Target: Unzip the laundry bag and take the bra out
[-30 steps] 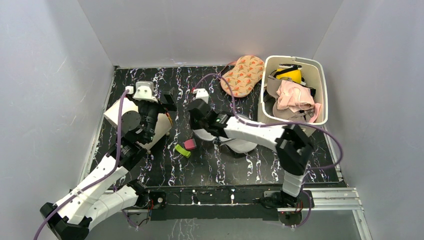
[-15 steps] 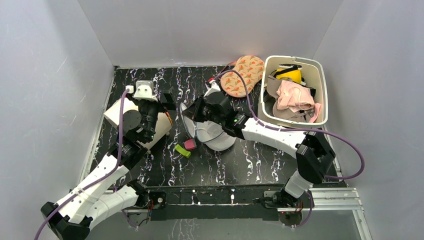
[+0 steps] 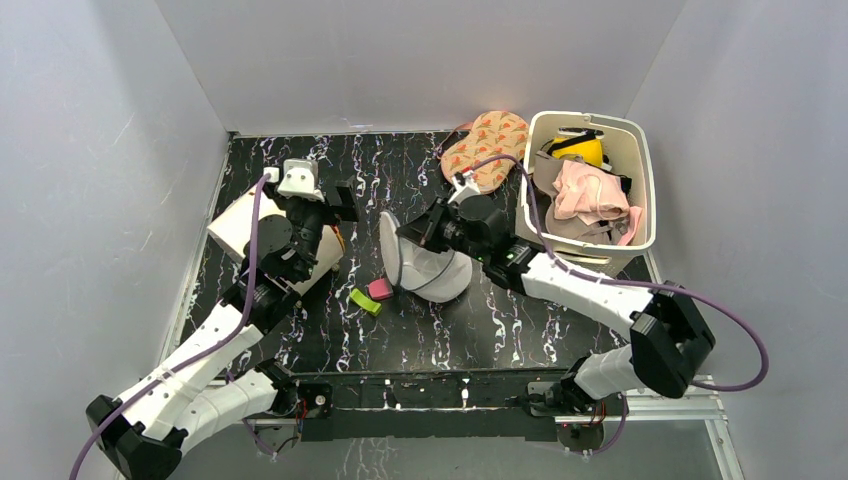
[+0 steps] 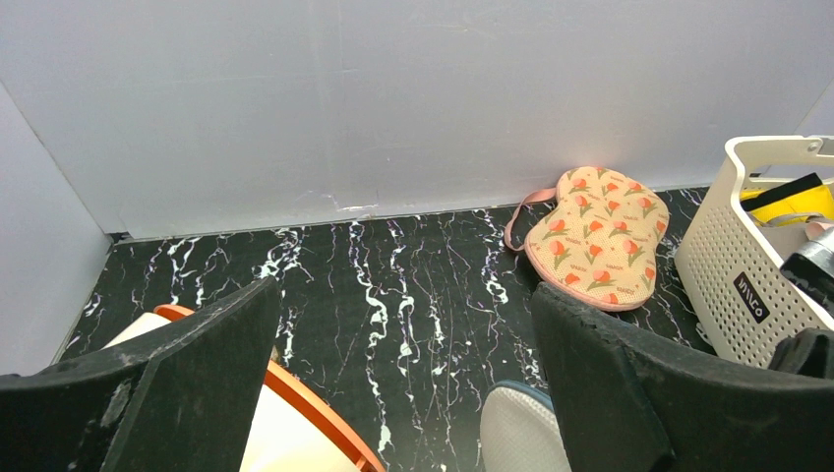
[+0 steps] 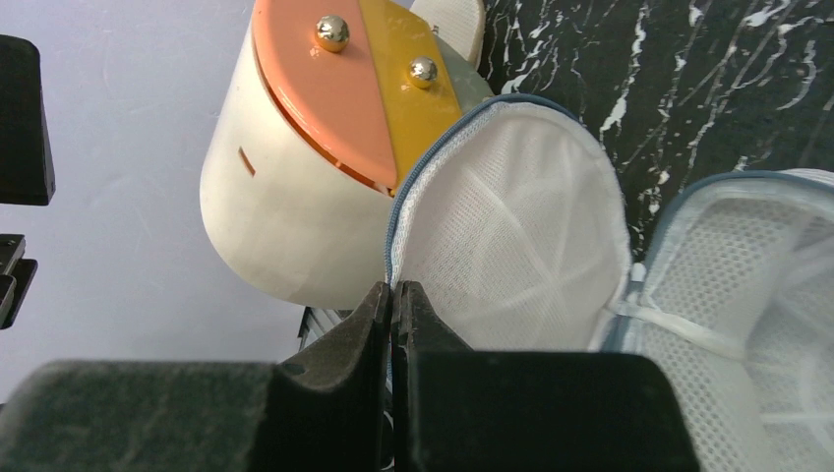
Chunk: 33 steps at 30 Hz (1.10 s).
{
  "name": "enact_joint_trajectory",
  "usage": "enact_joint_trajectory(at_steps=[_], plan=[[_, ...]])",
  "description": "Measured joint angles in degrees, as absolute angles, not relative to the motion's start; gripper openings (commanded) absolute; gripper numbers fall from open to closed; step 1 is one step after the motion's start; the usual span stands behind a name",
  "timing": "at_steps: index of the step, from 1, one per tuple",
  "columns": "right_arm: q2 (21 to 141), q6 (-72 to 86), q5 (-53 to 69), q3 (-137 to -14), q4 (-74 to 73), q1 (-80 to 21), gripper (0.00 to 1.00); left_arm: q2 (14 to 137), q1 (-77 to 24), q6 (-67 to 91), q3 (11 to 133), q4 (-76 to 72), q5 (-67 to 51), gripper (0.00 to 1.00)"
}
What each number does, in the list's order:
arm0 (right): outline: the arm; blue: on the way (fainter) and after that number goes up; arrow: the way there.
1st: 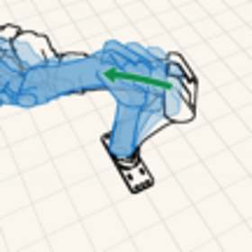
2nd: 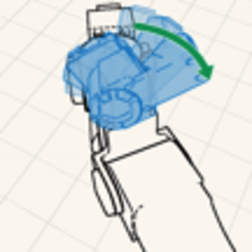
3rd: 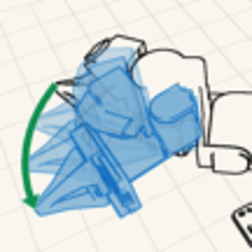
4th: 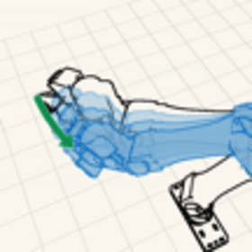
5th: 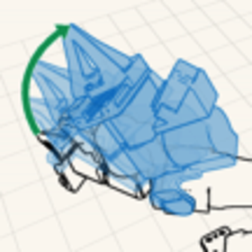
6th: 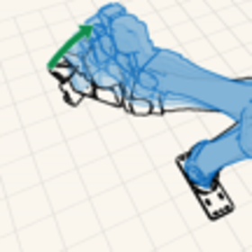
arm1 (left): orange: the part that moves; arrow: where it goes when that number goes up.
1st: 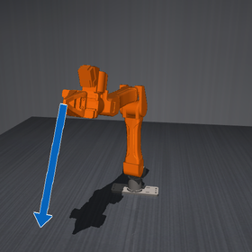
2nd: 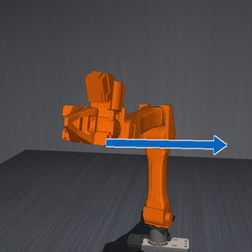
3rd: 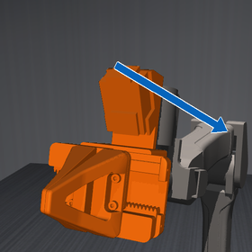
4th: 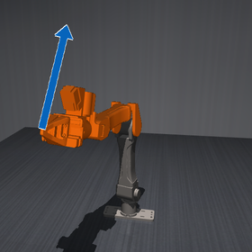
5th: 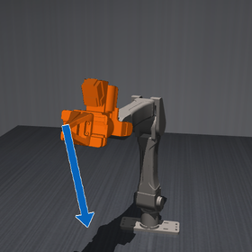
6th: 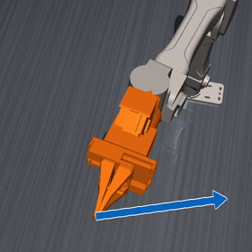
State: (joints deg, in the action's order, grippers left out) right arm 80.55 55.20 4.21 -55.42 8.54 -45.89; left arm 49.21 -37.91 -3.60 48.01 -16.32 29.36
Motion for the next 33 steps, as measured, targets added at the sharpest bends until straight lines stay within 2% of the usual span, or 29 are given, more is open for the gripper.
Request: enact_joint_trajectory(at_steps=[12, 33], plan=[[71.9, 54.7, 2.5, -44.6, 5.8, -38.6, 0.01, 50.7, -37.8, -2.9, 48.0, -16.3, 28.0, 0.97], [73.4, 50.5, -8.9, -37.2, -2.7, -37.2, 0.0, 53.2, -37.8, -2.3, 48.0, -15.7, 26.3, 0.98]])
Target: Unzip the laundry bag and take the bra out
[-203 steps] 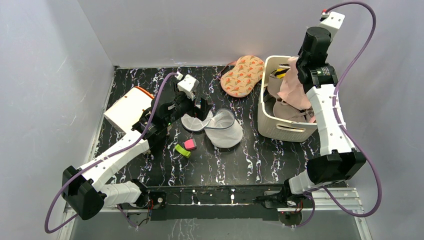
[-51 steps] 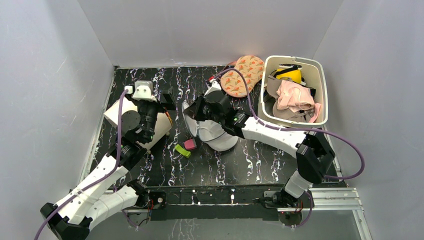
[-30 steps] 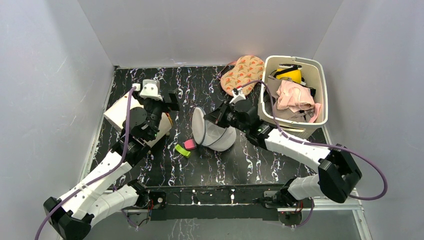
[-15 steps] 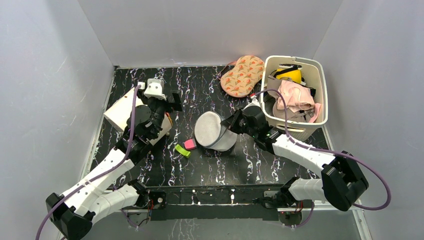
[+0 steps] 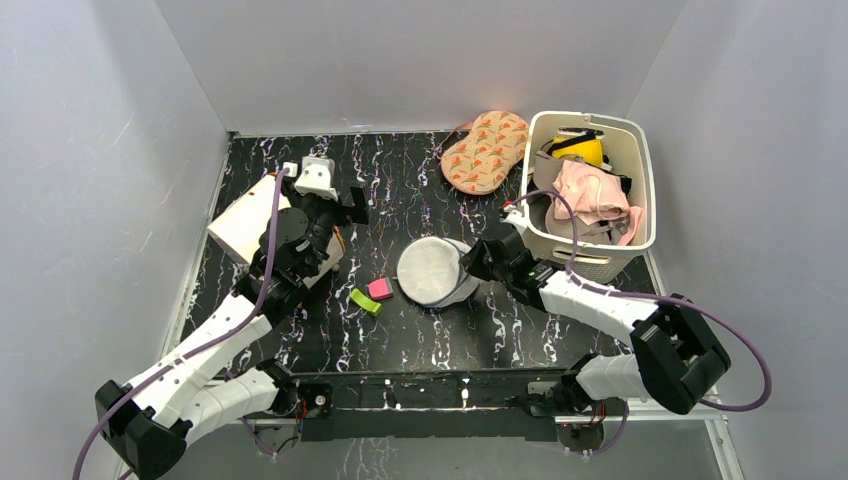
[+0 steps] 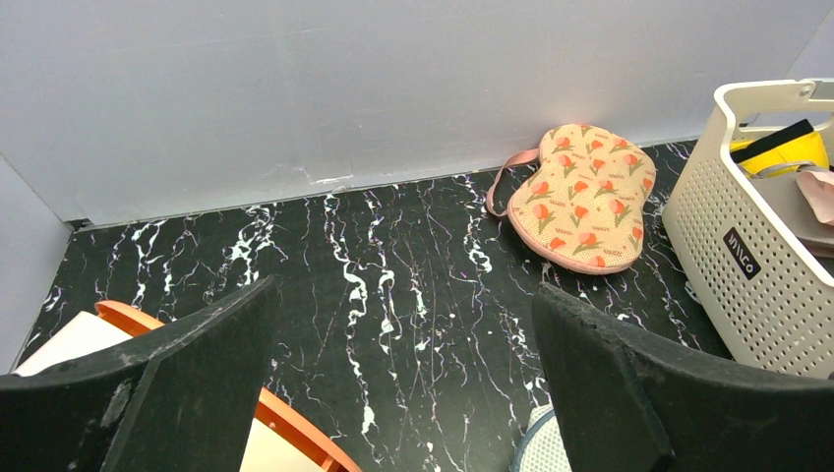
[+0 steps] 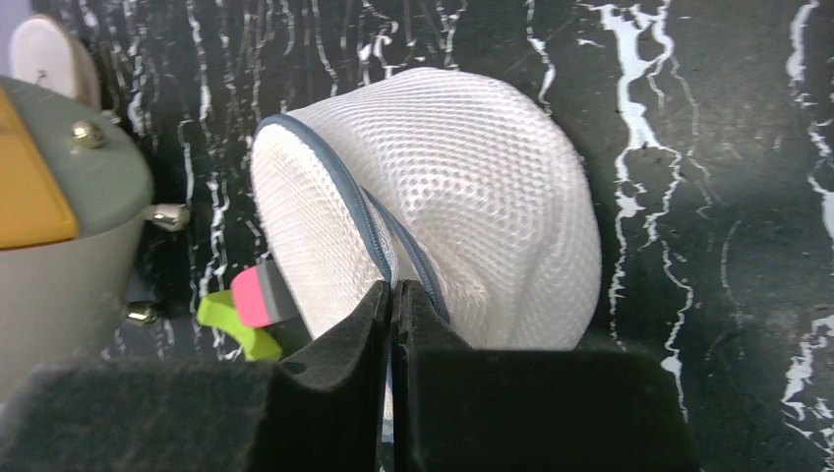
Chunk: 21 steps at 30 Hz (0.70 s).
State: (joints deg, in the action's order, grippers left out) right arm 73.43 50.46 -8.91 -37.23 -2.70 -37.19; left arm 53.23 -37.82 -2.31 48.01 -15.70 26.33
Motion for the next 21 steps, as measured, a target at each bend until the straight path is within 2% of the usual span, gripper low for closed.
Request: enact_joint_trajectory(at_steps=[5, 8, 17, 21], plan=[[76.8, 49.5, -11.6, -37.2, -3.1, -37.0, 0.0, 53.5, -37.8, -2.1, 48.0, -15.6, 26.1, 0.98], [78.7, 48.7, -12.8, -37.2, -3.3, -36.9, 0.05, 54.2, -37.8, -1.9, 48.1, -15.3, 26.1, 0.98], [80.9, 44.8, -13.2, -38.7, -6.6, -36.9, 0.28, 55.3, -37.8, -1.4, 48.4, -14.8, 25.2, 0.98], [79.6, 42.0, -12.3, -42.2, -9.0, -36.9, 0.47, 55.3, -37.8, -1.3, 48.4, -14.6, 24.9, 0.98]])
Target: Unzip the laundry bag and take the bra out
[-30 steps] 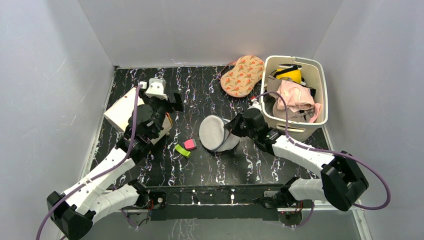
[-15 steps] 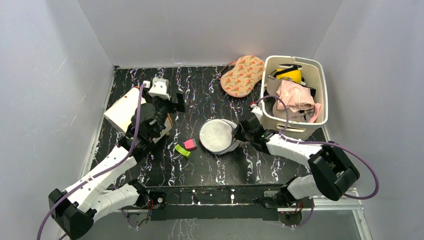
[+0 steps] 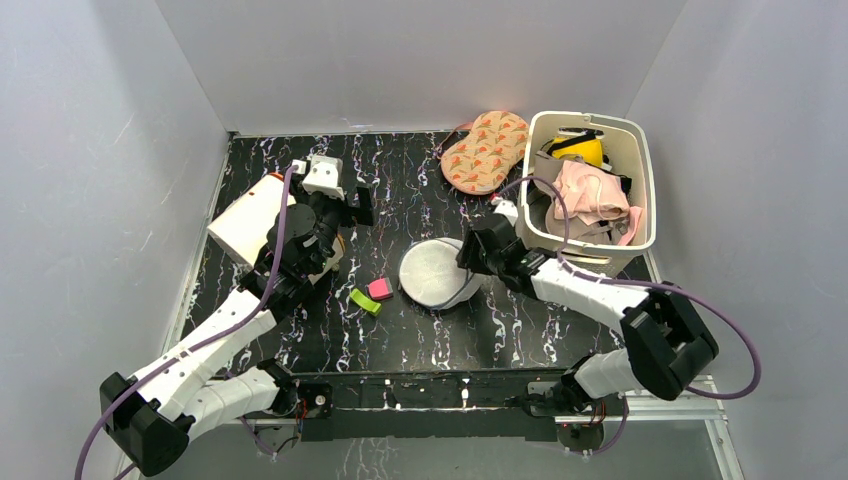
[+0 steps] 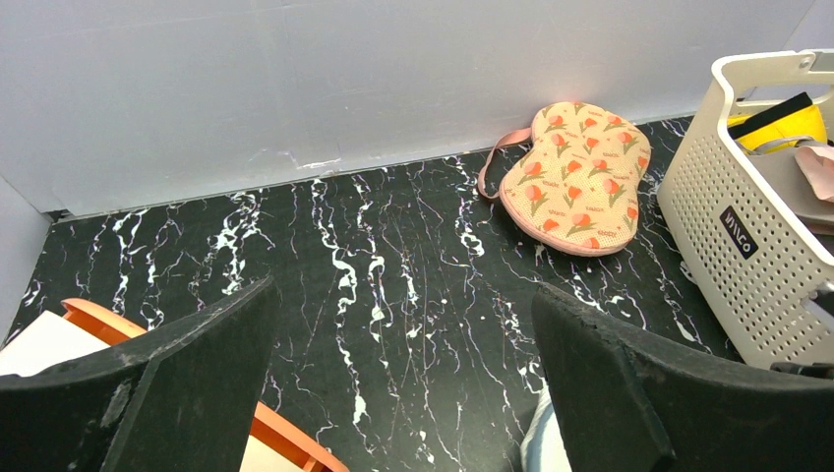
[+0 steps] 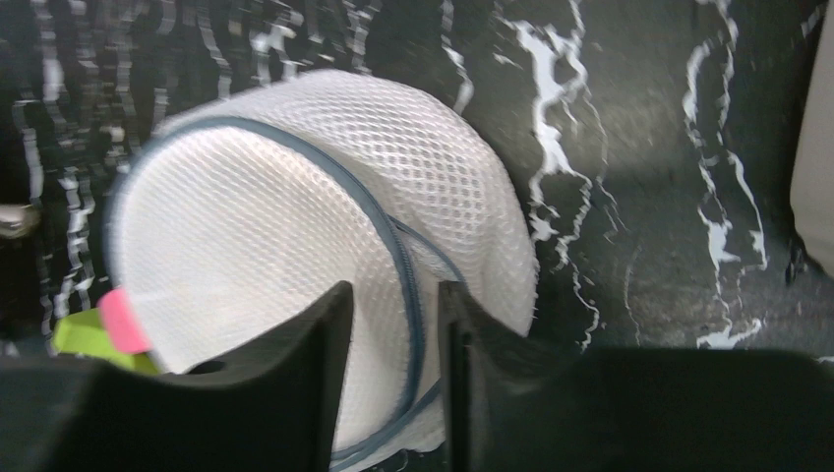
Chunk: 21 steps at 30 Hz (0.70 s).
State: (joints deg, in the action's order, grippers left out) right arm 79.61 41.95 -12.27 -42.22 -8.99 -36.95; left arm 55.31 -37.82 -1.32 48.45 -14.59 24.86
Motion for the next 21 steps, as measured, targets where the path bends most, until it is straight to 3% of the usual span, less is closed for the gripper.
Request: enact_joint_trajectory(at_steps=[11, 21], plan=[[71.7, 32.7, -8.8, -52.7, -11.9, -36.9, 0.97, 56.2, -37.8, -1.3, 49.0, -14.3, 24.6, 0.98], [65.3, 22.2, -11.6, -67.5, -19.9, -36.9, 0.98, 58.1, -37.8, -0.8, 50.4, -12.3, 22.6, 0.98]])
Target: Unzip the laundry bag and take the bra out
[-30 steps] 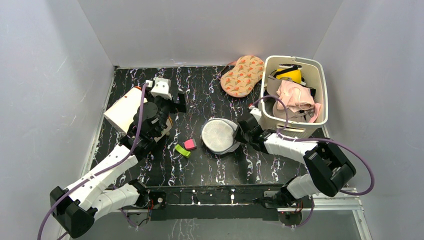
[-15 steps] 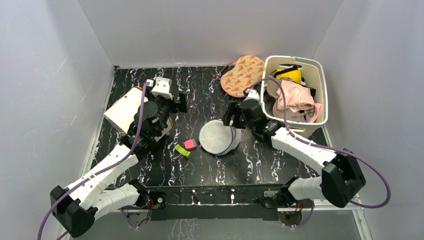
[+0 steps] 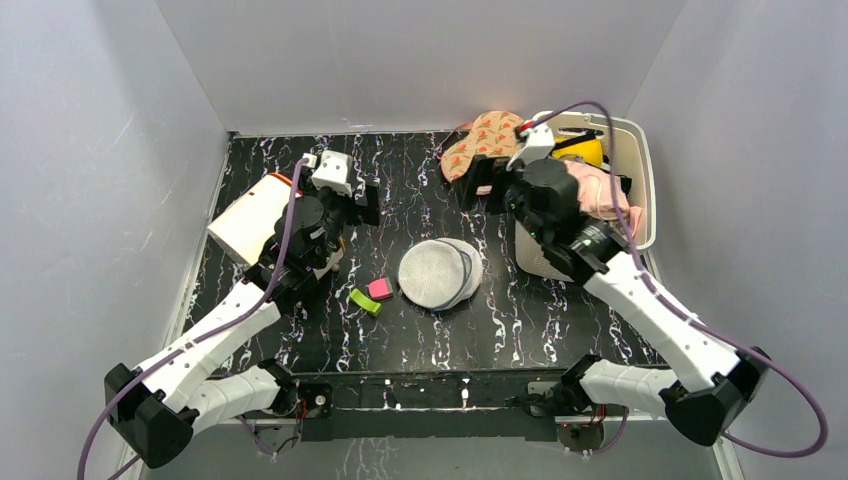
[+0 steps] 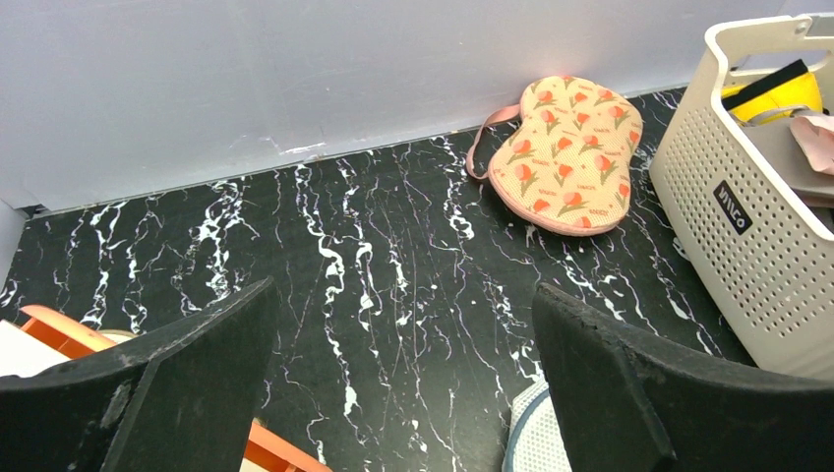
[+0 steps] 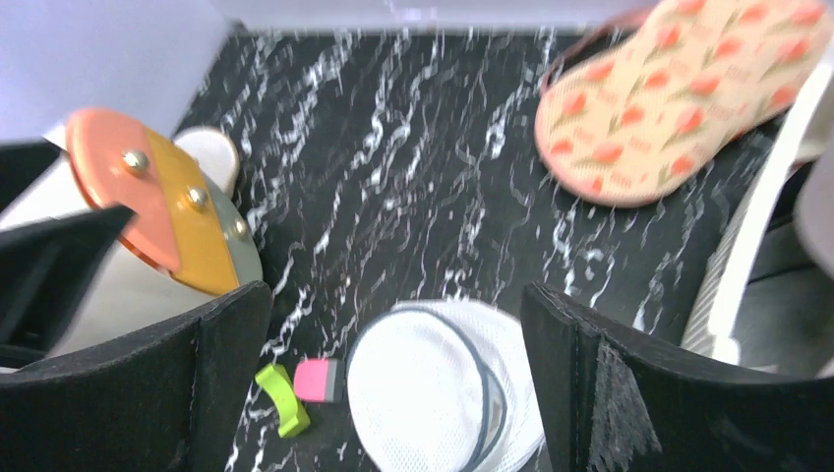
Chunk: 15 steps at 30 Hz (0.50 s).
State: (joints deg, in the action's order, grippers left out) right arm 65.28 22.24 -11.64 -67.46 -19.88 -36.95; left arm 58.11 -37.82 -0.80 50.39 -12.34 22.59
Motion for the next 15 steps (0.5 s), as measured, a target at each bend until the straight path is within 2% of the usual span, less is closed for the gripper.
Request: enact_joint_trajectory(at_steps=[7, 15], plan=[[58.1, 16.2, -17.4, -79.0, -25.1, -36.9, 0.98, 58.8, -37.8, 0.1, 57.3, -9.2, 21.5, 0.99], [49.3, 12.1, -24.3, -86.2, -27.5, -36.9, 0.98, 60.9, -37.8, 1.1, 78.5, -4.9, 20.4, 0.98]])
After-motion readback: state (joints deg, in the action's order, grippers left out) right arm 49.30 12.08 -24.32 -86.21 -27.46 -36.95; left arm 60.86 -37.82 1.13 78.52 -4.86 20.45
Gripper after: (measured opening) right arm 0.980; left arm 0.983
